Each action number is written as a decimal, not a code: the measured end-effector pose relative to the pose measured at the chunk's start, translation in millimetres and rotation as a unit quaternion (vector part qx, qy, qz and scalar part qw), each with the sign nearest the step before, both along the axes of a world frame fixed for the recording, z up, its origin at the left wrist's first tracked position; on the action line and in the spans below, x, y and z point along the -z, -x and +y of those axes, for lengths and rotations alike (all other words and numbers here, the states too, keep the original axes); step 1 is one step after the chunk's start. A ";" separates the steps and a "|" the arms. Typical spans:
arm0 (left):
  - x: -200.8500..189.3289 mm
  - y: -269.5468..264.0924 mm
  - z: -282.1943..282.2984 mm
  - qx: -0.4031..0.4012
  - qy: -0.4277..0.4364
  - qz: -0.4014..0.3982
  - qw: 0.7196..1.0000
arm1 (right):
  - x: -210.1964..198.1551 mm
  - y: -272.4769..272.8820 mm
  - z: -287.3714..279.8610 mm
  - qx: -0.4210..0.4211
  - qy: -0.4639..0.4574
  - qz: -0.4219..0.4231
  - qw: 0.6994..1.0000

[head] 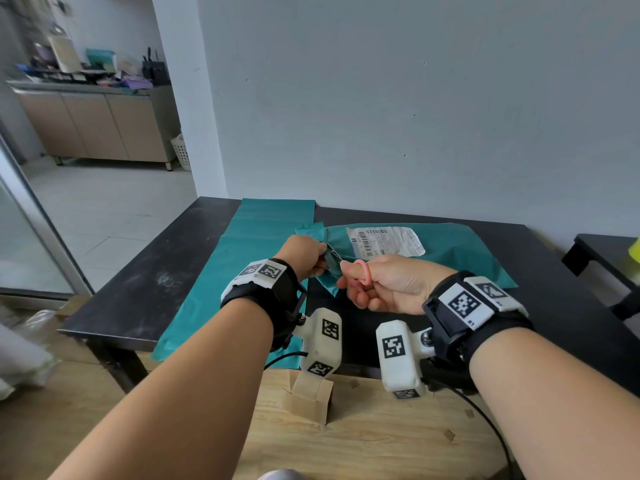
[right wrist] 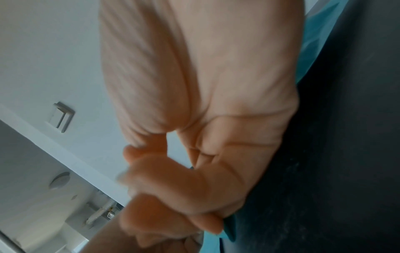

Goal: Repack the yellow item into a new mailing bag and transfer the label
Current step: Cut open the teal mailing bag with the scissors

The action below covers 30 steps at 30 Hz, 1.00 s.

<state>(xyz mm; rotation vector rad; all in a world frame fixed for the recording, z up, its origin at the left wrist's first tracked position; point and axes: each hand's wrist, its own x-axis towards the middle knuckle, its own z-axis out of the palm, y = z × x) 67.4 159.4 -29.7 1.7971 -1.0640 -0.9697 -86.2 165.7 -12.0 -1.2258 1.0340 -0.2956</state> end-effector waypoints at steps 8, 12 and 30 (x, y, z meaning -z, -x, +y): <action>3.6 -5.6 -6.5 0.022 -0.014 0.137 0.990 | -0.8 -0.8 -2.0 0.034 -0.009 -0.026 0.999; -3.2 -6.5 -11.5 -0.021 -0.029 0.068 0.997 | -0.2 0.2 -2.3 0.017 -0.015 -0.022 1.000; -7.2 -16.6 -36.6 0.035 -0.076 -0.266 0.960 | 2.1 11.9 -12.3 -0.059 -0.067 -0.021 0.996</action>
